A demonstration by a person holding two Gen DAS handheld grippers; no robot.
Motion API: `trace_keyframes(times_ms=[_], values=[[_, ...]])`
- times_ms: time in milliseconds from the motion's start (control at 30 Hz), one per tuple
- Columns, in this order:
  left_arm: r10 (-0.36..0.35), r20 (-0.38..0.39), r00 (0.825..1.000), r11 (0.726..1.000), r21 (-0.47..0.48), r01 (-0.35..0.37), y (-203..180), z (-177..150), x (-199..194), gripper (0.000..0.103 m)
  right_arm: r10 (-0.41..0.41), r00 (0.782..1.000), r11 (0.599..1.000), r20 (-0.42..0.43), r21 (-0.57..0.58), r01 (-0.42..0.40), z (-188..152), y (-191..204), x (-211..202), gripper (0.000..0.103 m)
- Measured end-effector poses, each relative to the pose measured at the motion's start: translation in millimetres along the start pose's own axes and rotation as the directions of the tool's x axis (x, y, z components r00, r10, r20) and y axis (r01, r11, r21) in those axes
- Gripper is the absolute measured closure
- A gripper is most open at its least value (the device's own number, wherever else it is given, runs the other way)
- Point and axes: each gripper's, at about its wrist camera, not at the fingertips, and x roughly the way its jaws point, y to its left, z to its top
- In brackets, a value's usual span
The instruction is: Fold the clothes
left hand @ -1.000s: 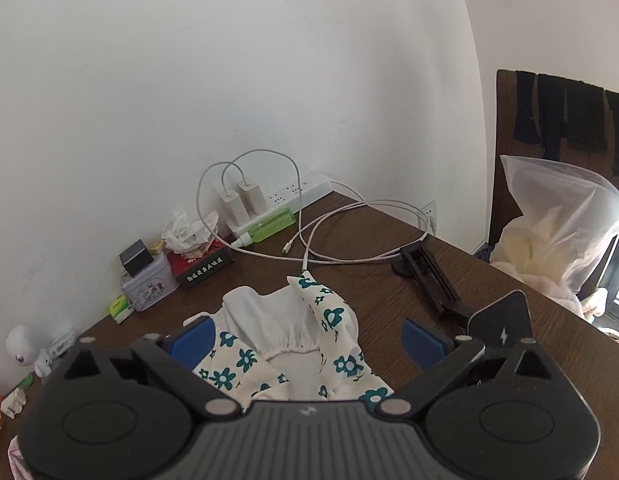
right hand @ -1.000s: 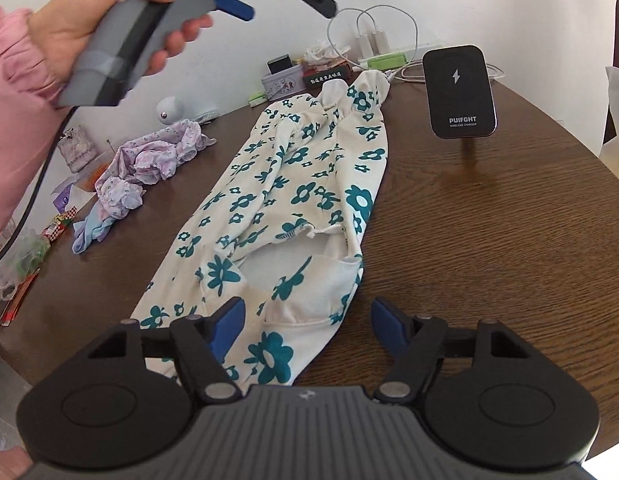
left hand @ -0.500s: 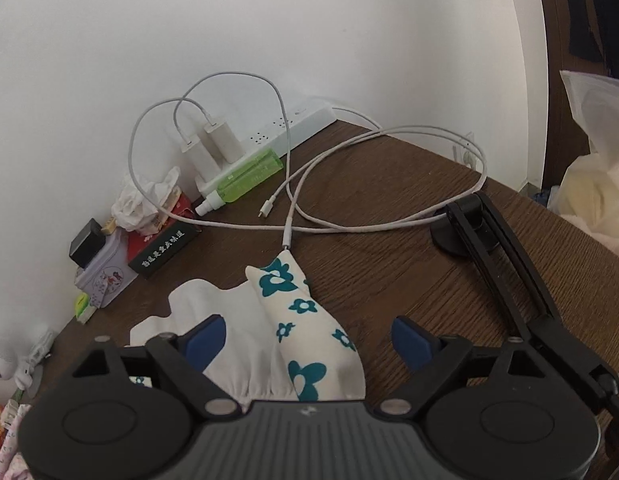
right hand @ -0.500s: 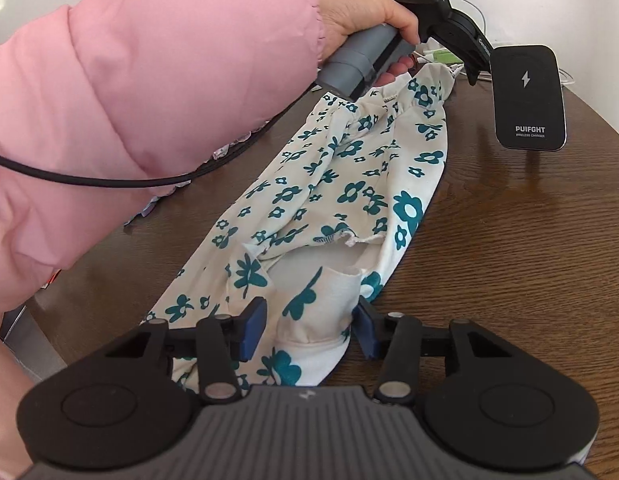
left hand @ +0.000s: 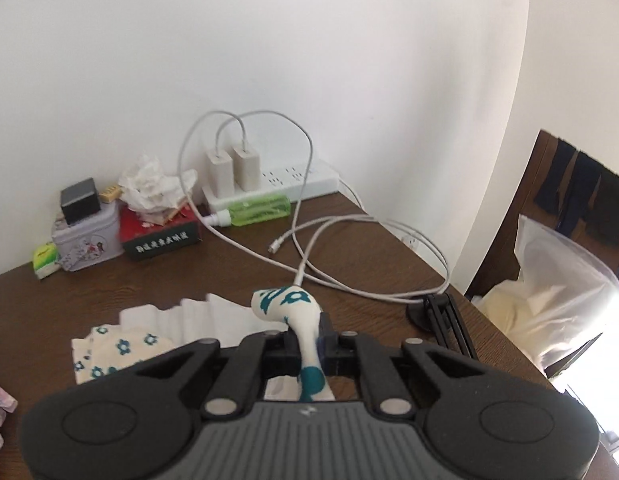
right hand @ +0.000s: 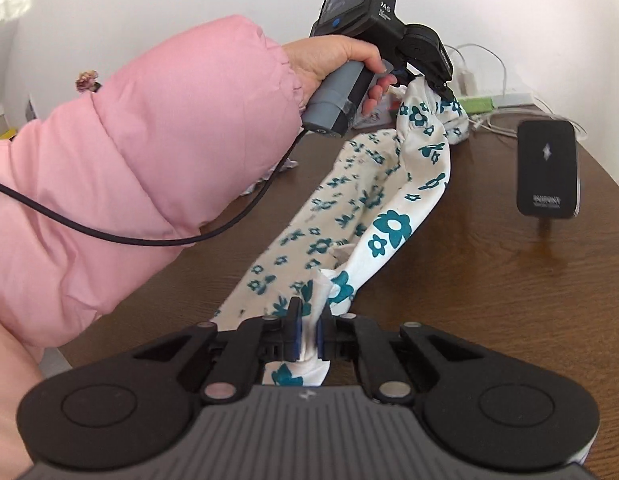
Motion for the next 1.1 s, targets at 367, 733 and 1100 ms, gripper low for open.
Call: trace_keyframes(times_ms=[367, 733, 1100], values=[[-0.015, 0.037, 0.999, 0.963, -0.270, 0.025, 162.8, -63.0, -53.9, 0.097, 0.064, 0.981, 0.970, -0.185, -0.221, -0.105, 10.1, 86.2, 64.1, 0.097], [-0.014, 0.026, 1.000, 0.950, -0.312, 0.021, 182.8, -102.7, -16.1, 0.094, -0.002, 0.943, 0.982, -0.333, -0.178, -0.061, -13.3, 99.0, 90.8, 0.074], [0.072, 0.101, 0.992, 0.969, -0.242, -0.045, 169.8, -98.9, -30.2, 0.040, 0.008, 0.980, 0.990, -0.201, -0.138, -0.036, 7.8, 97.8, 49.7, 0.032]])
